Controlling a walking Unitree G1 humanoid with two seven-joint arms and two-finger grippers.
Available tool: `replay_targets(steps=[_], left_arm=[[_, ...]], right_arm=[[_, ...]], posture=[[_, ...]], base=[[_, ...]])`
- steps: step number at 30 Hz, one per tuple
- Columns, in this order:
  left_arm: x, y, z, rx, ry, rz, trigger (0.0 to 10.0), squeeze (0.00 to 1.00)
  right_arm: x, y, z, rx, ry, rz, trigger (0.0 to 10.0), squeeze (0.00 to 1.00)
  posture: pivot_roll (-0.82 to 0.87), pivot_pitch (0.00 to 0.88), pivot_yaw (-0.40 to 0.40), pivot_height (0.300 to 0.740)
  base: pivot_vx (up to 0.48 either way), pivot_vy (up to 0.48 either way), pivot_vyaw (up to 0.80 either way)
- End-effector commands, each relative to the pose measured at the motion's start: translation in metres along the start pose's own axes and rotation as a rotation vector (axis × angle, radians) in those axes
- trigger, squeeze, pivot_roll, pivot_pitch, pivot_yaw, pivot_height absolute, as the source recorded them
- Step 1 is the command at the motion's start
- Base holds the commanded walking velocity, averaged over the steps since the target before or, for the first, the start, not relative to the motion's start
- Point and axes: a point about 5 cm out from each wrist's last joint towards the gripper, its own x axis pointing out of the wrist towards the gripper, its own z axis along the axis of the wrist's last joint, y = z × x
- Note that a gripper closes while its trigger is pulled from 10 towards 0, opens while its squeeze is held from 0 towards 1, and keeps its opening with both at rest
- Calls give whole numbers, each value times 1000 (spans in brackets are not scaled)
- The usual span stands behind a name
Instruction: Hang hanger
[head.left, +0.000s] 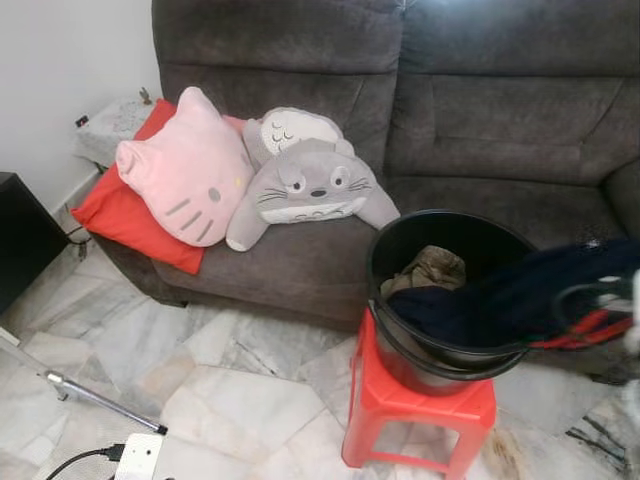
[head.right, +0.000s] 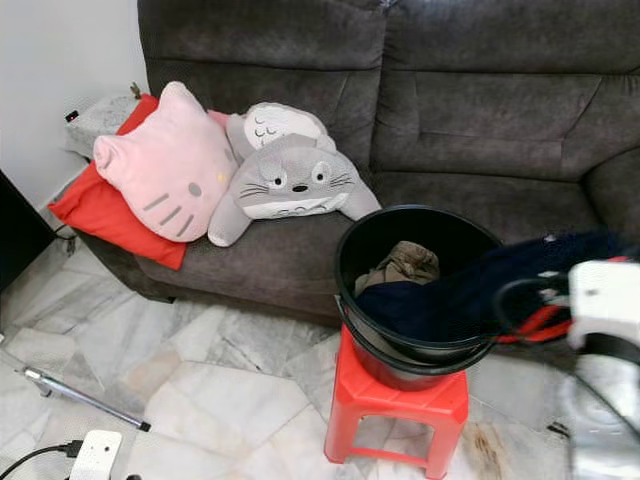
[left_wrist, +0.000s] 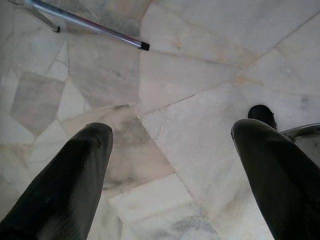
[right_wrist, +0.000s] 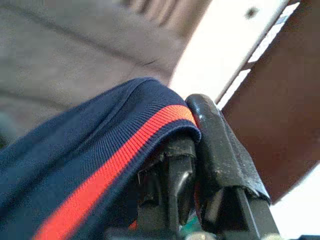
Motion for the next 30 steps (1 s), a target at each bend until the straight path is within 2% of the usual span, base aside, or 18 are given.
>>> replay_targets(steps=[1,4,7,9,13,22,26,28,30], left_arm=[[-1,3,-3,17,12,8,10000,0],[-1,3,-3,17,11,8,10000,0],[-1,3,-3,16,11,8,10000,0],[-1,3,-3,16,11,8,10000,0],[0,2,-2,13,10,9,10000,0],[-1,2,-3,10,10,10,10000,0],[-1,2,-3,11,10,9,10000,0],[-1,2,-3,12,10,9,10000,0],[0,2,-3,12,10,9,10000,0]], right_arm=[[4,-10,7,5,-25,-48,0,0],[23,-33,17,-7,-63,-110,0,0],[36,-43,30,-14,-114,-124,0,0],[37,-44,32,-14,-121,-126,0,0],[54,-57,53,-30,-189,-153,0,0],[58,-63,67,-5,-227,-155,0,0],[64,-82,75,-21,-252,-215,0,0],[65,-84,76,-18,-254,-222,0,0],[69,-96,85,-22,-284,-248,0,0]], posture=[[-277,30,76,740],[-286,28,79,740],[-290,28,80,740],[-290,28,80,740],[-293,28,79,740],[-293,33,76,740],[-298,34,78,740],[-298,34,78,740],[-301,35,80,740]], base=[[0,0,0],[0,0,0],[0,0,0],[0,0,0],[0,0,0],[0,0,0],[0,0,0],[0,0,0],[0,0,0]])
